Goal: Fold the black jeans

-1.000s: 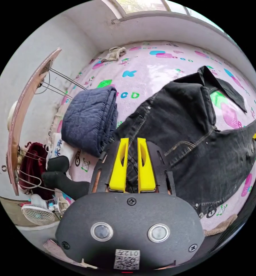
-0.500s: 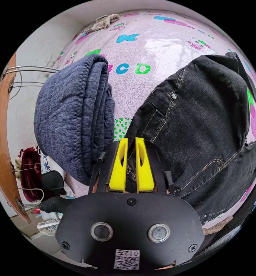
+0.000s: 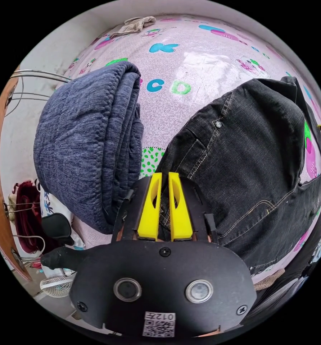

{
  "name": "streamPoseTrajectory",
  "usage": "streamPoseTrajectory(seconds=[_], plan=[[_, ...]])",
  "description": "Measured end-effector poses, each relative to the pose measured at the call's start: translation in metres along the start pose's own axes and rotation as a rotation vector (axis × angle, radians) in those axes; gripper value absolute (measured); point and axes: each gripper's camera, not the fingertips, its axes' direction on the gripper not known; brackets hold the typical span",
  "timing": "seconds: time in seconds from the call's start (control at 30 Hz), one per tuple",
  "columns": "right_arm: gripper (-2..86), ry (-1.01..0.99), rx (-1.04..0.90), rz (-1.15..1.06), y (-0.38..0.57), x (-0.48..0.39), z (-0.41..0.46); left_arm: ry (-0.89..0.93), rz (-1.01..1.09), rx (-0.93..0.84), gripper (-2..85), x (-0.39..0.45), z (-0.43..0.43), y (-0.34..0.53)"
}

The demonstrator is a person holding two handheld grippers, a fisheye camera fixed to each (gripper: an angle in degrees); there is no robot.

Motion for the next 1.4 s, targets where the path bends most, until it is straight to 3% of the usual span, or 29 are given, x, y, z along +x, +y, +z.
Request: streamPoseTrajectory(seconds=[0.13, 0.3, 0.43, 0.53, 0.73, 0.97, 1.2, 1.4], plan=[[-0.6, 0.016, 0.021, -0.008, 0.010, -0.010, 0.000, -0.155, 0.038, 0.038, 0.5, 0.029, 0.001, 0.019], [-0.9, 0.068, 0.191, -0.009, 0.049, 0.017, -0.082, -0.114, 0.000, 0.206, 0.4, 0.020, -0.042, 0.072], [-0.9, 0.096, 0.228, 0.066, 0.084, 0.067, -0.128, -0.163, 0.162, 0.325, 0.8, 0.039, -0.079, 0.147], [-0.7, 0.013, 0.180, 0.172, 0.103, 0.115, -0.130, -0.113, 0.317, 0.310, 2.0, 0.061, -0.082, 0.193], [0.9, -0.019, 0.180, 0.239, 0.119, 0.103, -0.069, -0.213, 0.472, 0.207, 6.1, 0.118, -0.052, 0.224], [3.9, 0.055, 0.108, -0.064, 0.130, 0.019, 0.052, -0.216, 0.473, 0.135, 4.5, 0.134, -0.018, 0.210], [8.2, 0.123, 0.007, -0.273, 0.062, -0.051, 0.159, -0.167, 0.446, 0.091, 0.4, 0.132, 0.014, 0.196], [0.8, 0.196, -0.039, -0.193, -0.025, -0.074, 0.198, -0.171, 0.414, 0.080, 0.1, 0.133, 0.037, 0.180]])
